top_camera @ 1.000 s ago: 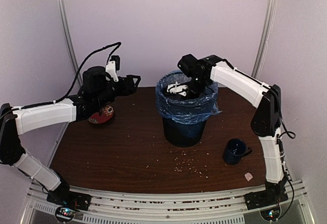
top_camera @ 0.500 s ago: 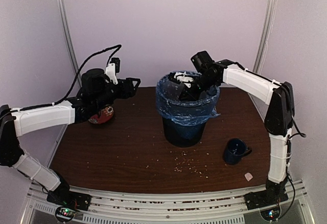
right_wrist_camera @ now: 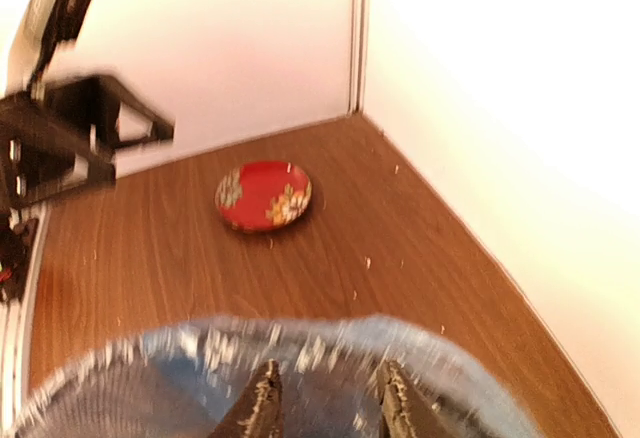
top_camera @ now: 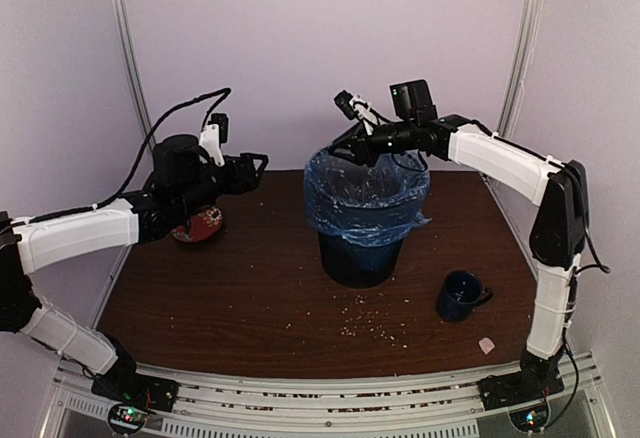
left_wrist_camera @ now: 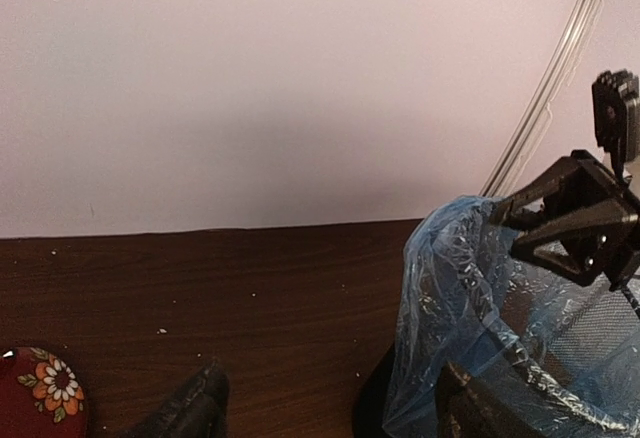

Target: Put the trash bags into the trash bin

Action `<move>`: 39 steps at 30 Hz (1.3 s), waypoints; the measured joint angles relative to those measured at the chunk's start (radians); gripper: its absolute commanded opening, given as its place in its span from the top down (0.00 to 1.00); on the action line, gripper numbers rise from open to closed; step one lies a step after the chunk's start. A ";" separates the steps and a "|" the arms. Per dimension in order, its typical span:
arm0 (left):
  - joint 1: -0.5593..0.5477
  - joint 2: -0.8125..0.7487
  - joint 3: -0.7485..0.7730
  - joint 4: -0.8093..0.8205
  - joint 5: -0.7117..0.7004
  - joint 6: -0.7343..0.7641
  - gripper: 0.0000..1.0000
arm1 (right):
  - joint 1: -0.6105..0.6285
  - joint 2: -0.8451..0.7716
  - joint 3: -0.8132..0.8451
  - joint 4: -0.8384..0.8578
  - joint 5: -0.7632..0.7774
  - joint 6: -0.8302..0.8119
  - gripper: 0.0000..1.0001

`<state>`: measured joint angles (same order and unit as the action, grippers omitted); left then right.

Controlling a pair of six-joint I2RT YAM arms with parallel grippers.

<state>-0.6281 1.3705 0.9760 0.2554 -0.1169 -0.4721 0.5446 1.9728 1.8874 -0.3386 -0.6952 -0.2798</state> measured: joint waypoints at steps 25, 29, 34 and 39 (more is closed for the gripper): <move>0.001 0.047 0.362 -0.578 -0.103 0.166 0.03 | -0.343 -0.276 -0.285 0.167 0.059 0.248 0.51; 0.005 0.043 0.375 -0.634 -0.139 0.234 0.04 | -0.416 -0.430 -0.458 0.173 0.098 0.254 0.50; 0.006 -0.006 0.261 -0.616 -0.099 0.303 0.15 | -0.436 -0.639 -0.718 0.137 0.063 0.212 0.52; -0.013 -0.135 0.035 -0.547 0.095 0.400 0.20 | -0.412 -0.842 -0.964 0.079 -0.032 0.042 0.51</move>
<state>-0.6415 1.2358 1.0107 -0.2920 -0.0223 -0.0723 0.1322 1.1313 0.9237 -0.2600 -0.7269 -0.2379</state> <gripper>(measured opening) 0.809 0.482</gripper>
